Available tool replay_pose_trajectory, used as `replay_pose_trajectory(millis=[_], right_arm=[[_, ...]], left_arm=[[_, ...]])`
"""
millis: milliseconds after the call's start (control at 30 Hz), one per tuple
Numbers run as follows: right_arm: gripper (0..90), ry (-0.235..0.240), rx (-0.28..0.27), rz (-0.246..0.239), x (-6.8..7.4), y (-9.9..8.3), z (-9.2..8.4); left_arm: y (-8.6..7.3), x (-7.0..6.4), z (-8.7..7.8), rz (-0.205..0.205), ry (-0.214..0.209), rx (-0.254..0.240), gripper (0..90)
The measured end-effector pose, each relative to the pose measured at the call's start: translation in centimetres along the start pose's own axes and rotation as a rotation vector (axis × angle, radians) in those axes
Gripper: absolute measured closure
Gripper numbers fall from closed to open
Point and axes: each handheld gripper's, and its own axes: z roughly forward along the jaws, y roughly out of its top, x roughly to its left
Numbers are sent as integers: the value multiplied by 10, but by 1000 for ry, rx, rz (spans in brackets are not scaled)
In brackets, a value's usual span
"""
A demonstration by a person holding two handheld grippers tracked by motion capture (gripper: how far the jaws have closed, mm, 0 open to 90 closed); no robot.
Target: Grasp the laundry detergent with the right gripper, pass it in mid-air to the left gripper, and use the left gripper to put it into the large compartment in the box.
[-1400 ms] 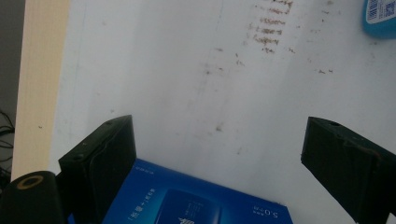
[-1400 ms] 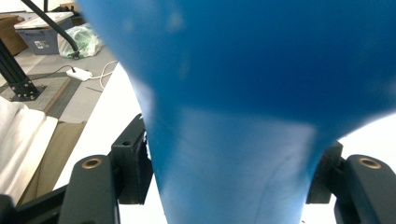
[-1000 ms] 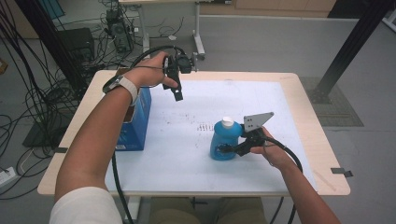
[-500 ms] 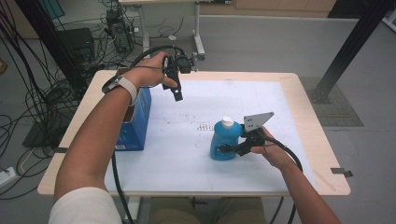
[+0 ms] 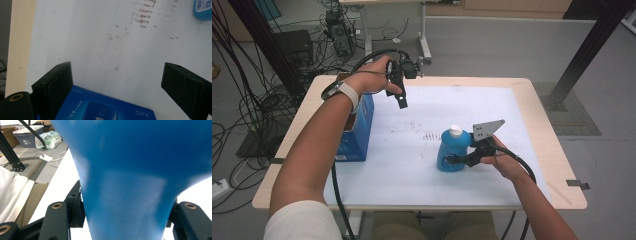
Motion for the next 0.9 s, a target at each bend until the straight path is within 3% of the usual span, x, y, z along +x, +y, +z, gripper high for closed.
replay_pose_trajectory(millis=[900], right_arm=[[412, 6, 13, 5, -1, 1, 0]], left_arm=[[-2, -1, -2, -2, 4, -3, 107]])
